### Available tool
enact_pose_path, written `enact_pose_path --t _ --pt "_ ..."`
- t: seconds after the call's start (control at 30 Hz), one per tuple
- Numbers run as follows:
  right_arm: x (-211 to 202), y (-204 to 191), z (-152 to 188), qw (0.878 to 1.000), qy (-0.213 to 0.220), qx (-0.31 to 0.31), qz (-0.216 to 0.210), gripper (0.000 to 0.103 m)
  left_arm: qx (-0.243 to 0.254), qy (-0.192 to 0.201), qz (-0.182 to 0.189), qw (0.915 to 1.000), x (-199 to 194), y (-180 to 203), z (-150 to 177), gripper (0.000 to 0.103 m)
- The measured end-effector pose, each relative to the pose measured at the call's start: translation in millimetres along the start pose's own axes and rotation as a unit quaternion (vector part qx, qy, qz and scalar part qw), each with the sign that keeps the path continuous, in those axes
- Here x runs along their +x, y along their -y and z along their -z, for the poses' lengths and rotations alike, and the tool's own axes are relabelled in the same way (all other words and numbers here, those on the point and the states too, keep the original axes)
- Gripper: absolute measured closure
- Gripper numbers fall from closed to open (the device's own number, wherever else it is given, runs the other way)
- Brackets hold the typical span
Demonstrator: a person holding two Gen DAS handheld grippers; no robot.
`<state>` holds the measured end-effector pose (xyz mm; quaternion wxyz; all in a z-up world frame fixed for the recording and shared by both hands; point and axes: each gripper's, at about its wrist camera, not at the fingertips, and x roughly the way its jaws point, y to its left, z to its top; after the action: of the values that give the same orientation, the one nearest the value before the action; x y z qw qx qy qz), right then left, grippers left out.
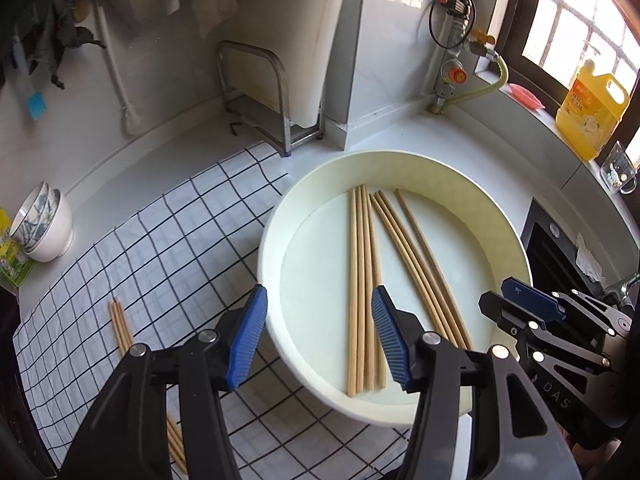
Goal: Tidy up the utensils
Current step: 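Move both open grippers back over the last chopsticks on the cloth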
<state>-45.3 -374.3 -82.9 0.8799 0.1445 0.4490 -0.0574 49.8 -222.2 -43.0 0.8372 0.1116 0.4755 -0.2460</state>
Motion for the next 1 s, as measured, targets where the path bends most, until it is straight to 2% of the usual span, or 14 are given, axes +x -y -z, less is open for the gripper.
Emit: enact_pose_path --t 0.3,0.6,0.83,1.0 --pt "-7 -48 5 0.999 -0.002 -0.033 -0.011 0.069 -0.029 0.018 -0.016 0.9993 -31 -43 21 0.047" --pt "7 -117 12 0.995 -0.019 -0.088 -0.047 0.065 -0.091 0.008 -0.05 0.9946 -47 -119 62 0.045" --pt "27 -174 22 0.986 -0.046 -0.137 -0.078 0.061 -0.148 -0.008 -0.093 0.9846 -48 -181 104 0.045" --pt "52 -209 37 0.979 -0.071 -0.17 -0.092 0.058 -0.186 -0.03 -0.11 0.976 -39 -214 134 0.045"
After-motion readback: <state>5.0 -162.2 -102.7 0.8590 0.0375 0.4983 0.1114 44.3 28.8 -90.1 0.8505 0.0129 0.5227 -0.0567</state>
